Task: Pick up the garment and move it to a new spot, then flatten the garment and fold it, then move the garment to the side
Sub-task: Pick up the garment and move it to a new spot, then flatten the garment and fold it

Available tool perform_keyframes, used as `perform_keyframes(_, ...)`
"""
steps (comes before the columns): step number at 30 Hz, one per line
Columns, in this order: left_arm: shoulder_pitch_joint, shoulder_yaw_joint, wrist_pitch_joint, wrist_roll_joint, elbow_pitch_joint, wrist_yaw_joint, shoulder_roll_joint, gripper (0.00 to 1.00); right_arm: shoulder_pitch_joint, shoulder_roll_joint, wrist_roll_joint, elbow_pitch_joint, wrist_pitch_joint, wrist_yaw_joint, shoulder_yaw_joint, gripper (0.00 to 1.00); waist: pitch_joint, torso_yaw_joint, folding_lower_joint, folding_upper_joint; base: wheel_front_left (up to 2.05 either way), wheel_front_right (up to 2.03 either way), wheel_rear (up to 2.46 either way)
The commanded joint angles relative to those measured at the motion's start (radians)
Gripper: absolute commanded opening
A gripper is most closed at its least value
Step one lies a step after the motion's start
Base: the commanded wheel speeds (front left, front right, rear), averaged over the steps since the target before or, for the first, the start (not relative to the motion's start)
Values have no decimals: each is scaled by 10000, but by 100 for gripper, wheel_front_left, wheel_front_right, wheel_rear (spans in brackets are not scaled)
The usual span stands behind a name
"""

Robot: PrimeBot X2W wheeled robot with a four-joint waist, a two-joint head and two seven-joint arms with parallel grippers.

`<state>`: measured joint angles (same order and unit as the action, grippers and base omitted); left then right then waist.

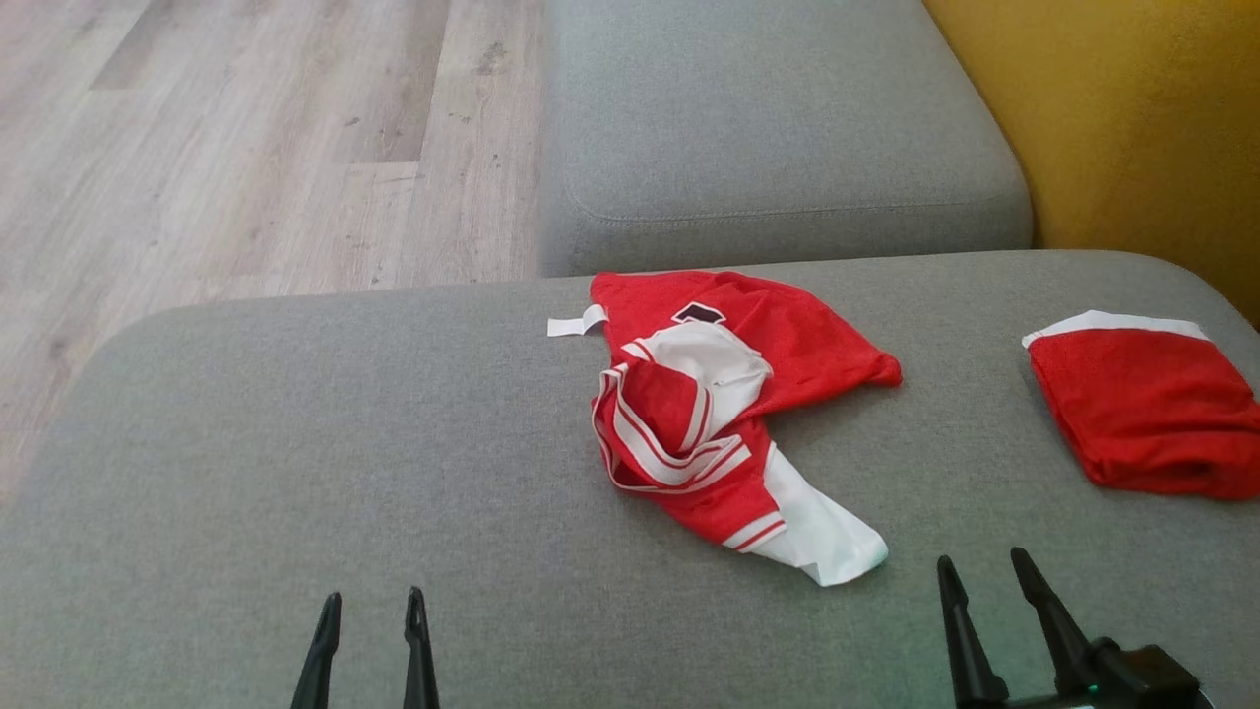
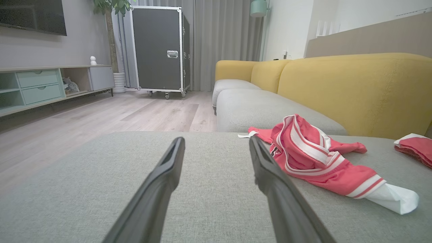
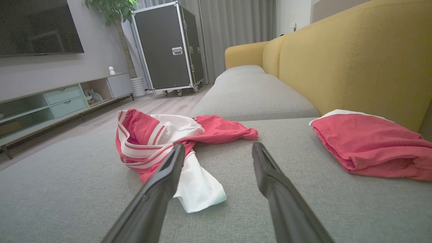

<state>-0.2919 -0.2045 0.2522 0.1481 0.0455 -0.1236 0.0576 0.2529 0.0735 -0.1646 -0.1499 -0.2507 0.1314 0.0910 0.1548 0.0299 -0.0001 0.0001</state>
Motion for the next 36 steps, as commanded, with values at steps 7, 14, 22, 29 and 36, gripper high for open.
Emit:
perform_keyframes(7, 382, 370, 95, -170, -389, -98, -72, 100, -381, 3, 193, 372, -110, -7, 292, 100, -47, -32, 1, -1, 0, 0, 0)
perform_keyframes(14, 361, 280, 95, -146, -351, -252, -73, 100, -389, 13, 199, 342, -111, -7, 270, 100, -51, -103, 1, -1, 0, 0, 0)
perform_keyframes(22, 423, 243, 95, -201, -281, -338, -73, 100, -448, 16, 144, 315, -111, -7, 294, 100, -50, -199, 1, -1, 0, 0, 0)
perform_keyframes(29, 906, -40, 95, -235, -56, -93, -73, 100, -552, 77, 191, 384, -111, -7, 337, 100, -318, -327, 1, -1, 0, 0, 0)
perform_keyframes(36, 2756, -1239, 95, 252, 1275, 376, -73, 100, -885, 221, 277, 520, -111, -7, 510, 100, -1129, -651, 1, -1, 0, 0, 0)
